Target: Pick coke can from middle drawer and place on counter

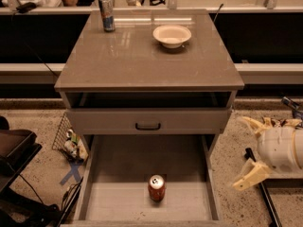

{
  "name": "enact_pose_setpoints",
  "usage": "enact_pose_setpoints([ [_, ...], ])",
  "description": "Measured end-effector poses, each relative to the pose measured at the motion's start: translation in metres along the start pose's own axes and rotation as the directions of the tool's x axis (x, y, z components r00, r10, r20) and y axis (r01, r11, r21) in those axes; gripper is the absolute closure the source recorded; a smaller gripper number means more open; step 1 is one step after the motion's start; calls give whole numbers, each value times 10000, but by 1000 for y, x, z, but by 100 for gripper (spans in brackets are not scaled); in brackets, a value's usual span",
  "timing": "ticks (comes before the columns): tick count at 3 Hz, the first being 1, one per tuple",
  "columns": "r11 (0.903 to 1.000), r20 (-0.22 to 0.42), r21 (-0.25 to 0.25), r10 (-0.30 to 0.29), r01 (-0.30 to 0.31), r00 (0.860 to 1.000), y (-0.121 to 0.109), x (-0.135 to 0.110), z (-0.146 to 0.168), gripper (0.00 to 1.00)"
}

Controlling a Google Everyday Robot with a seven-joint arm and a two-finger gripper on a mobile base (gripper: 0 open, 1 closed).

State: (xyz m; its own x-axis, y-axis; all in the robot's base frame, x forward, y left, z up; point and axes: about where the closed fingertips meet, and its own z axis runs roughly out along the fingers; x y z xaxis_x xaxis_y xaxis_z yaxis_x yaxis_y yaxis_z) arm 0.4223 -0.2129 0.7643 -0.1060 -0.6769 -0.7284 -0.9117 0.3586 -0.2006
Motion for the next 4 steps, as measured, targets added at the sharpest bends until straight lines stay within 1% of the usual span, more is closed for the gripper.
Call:
enact_pose_setpoints([
  [1, 9973, 551, 450, -608, 584, 9966, 13, 31, 15, 0],
  [2, 9924, 544, 510, -1147, 1120, 9919, 14, 34, 15, 0],
  [3, 9925, 547, 508, -1138, 1111, 9920, 14, 34, 15, 0],
  [4, 9962, 885, 309, -842, 818, 9925, 18, 52, 45, 0],
])
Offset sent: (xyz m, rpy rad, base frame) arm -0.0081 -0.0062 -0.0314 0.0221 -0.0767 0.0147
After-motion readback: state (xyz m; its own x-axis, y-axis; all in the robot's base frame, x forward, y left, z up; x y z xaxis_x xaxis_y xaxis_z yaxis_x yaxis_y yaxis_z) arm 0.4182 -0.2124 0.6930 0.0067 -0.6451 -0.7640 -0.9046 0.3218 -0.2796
